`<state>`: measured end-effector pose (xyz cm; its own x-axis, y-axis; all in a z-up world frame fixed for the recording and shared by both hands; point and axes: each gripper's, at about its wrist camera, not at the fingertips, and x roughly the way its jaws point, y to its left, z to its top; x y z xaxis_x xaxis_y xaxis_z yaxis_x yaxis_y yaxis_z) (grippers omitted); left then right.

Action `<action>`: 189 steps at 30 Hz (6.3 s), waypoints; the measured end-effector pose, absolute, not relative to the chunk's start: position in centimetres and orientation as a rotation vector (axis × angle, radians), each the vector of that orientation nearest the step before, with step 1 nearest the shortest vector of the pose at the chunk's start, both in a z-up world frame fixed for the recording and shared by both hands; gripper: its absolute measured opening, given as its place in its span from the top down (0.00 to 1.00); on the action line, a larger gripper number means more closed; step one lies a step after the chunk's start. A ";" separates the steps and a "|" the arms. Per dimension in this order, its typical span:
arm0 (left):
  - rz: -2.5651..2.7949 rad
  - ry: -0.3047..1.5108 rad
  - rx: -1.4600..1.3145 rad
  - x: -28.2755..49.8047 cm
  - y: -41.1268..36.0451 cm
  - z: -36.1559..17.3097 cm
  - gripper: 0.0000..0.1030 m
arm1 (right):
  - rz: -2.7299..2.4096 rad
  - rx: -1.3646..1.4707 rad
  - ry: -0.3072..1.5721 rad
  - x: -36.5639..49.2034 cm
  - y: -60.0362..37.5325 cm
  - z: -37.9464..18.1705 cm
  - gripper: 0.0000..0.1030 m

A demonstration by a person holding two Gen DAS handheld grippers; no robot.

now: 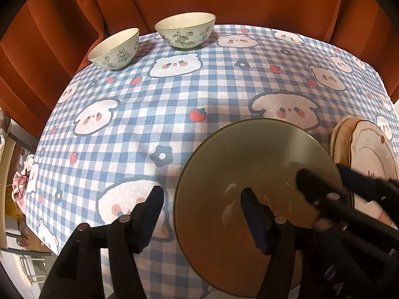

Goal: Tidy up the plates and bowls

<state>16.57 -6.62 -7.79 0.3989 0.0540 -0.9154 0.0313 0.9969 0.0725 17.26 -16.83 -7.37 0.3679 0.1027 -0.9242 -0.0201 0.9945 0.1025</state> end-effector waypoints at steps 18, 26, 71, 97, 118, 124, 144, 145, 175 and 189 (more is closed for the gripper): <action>-0.069 1.167 0.005 16.7 -4.2 -6.9 0.16 | -0.017 0.071 1.177 16.8 -15.6 -6.1 0.25; -0.126 1.124 -0.011 17.5 -1.0 -4.8 0.16 | -0.063 0.047 1.120 17.4 -12.5 -3.4 0.25; -0.010 0.957 0.016 38.5 18.1 -4.1 0.31 | -0.023 0.100 0.954 39.4 5.7 -1.6 0.25; 0.000 1.030 0.032 46.4 17.9 -8.9 0.74 | 0.018 0.141 1.032 48.1 6.6 -7.6 0.72; 0.024 1.022 0.026 45.2 17.6 -6.7 0.74 | 0.019 0.138 1.046 47.8 6.2 -5.9 0.77; 0.023 0.989 0.025 43.4 17.5 -4.2 0.74 | 0.018 0.139 1.017 46.2 5.9 -3.6 0.77; -0.082 0.928 0.038 34.2 16.2 1.6 0.74 | -0.086 0.153 0.949 35.5 4.6 3.5 0.76; -0.090 0.927 0.040 33.7 16.1 1.6 0.74 | -0.094 0.156 0.947 34.9 4.5 3.6 0.77; -0.151 0.955 0.078 20.5 3.4 1.5 0.74 | -0.153 0.157 0.969 19.9 -6.4 4.0 0.77; -0.114 0.985 0.036 17.7 -2.2 0.1 0.73 | -0.099 0.121 0.997 16.8 -12.4 2.8 0.77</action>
